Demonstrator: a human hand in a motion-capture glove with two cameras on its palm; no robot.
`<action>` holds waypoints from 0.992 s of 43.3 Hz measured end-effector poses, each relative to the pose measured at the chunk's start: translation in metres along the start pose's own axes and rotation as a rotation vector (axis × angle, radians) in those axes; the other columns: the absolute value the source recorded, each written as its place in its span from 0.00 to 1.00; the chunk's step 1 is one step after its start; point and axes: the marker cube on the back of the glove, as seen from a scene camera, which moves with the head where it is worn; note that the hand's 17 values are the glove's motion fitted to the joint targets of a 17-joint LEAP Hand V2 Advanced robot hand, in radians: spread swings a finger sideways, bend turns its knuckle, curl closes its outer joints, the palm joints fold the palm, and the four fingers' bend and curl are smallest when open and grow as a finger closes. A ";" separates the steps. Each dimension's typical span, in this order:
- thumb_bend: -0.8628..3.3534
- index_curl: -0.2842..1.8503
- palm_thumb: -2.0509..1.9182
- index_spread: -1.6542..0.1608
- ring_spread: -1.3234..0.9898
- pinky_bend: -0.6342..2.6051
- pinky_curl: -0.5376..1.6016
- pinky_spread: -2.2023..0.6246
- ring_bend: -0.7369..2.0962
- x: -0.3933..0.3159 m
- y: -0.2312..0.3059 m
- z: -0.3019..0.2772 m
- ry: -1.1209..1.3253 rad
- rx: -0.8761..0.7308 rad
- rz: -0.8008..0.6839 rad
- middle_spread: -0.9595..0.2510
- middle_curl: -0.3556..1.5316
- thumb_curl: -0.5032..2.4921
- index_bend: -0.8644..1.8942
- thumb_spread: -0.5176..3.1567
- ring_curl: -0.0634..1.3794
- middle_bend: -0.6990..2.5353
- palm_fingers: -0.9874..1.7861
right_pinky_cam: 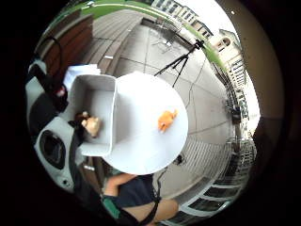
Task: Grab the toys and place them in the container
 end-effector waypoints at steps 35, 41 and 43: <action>0.19 0.17 0.55 0.74 0.54 0.60 0.45 0.75 0.44 0.029 -0.027 0.084 0.056 -0.120 -0.141 0.71 0.47 0.34 0.36 0.46 0.22 0.27 0.28; 0.19 0.19 0.53 0.75 0.56 0.56 0.44 0.77 0.40 0.060 -0.018 0.074 0.104 -0.127 -0.117 0.74 0.45 0.32 0.36 0.46 0.20 0.26 0.27; 0.19 0.19 0.53 0.75 0.56 0.56 0.43 0.77 0.39 0.075 -0.018 0.072 0.119 -0.121 -0.106 0.74 0.44 0.31 0.36 0.45 0.20 0.26 0.27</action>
